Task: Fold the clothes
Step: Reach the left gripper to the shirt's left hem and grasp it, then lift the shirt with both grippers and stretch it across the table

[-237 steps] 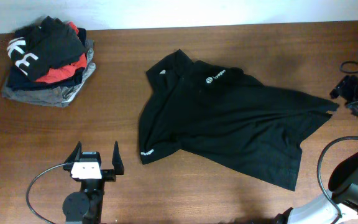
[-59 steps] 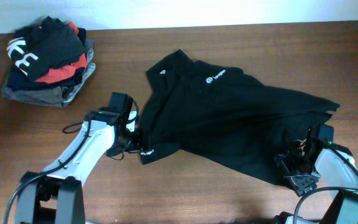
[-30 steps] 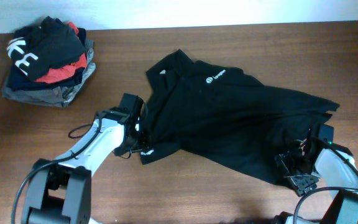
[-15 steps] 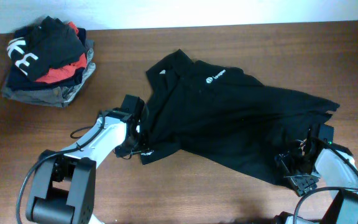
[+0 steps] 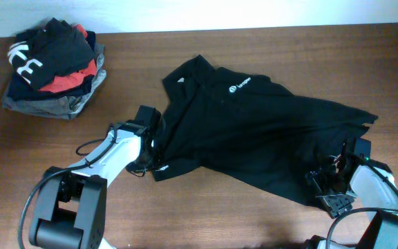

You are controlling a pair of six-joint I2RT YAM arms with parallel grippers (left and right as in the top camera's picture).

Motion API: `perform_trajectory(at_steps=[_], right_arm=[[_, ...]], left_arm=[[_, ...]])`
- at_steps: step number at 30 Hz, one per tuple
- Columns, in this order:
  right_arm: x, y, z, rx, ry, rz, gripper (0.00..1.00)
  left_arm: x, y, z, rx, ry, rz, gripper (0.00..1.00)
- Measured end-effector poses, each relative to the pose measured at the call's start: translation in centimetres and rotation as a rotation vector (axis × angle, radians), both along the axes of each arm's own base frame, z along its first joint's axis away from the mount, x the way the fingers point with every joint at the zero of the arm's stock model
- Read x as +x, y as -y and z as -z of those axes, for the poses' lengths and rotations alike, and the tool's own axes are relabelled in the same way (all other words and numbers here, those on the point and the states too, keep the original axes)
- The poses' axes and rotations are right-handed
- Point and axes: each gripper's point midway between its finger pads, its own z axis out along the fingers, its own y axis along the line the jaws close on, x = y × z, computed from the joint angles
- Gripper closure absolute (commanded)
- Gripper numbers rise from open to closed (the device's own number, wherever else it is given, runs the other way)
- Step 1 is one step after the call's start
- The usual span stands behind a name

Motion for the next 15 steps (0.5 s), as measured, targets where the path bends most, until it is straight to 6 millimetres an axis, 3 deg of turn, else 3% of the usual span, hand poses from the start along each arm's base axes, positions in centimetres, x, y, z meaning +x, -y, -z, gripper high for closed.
perform_trajectory(at_steps=[6, 10, 12, 14, 15], right_arm=[[0.0, 0.0, 0.0, 0.002, 0.001, 0.0, 0.17], [0.1, -0.1, -0.1, 0.008, -0.002, 0.002, 0.27], [-0.3, -0.2, -0.2, 0.011, -0.02, -0.004, 0.48], [-1.2, -0.4, -0.4, 0.019, -0.06, -0.004, 0.96], [-1.6, -0.5, -0.6, 0.022, -0.072, -0.007, 0.96]], left_arm=[[-0.5, -0.2, 0.0, 0.009, -0.019, 0.004, 0.99], [-1.4, -0.5, -0.2, 0.021, -0.061, 0.005, 0.99], [-1.5, -0.5, -0.6, 0.026, -0.076, 0.004, 0.99], [-1.3, -0.4, -1.3, 0.025, -0.076, 0.004, 0.99], [-1.1, -0.3, -1.6, 0.021, -0.071, 0.005, 0.99]])
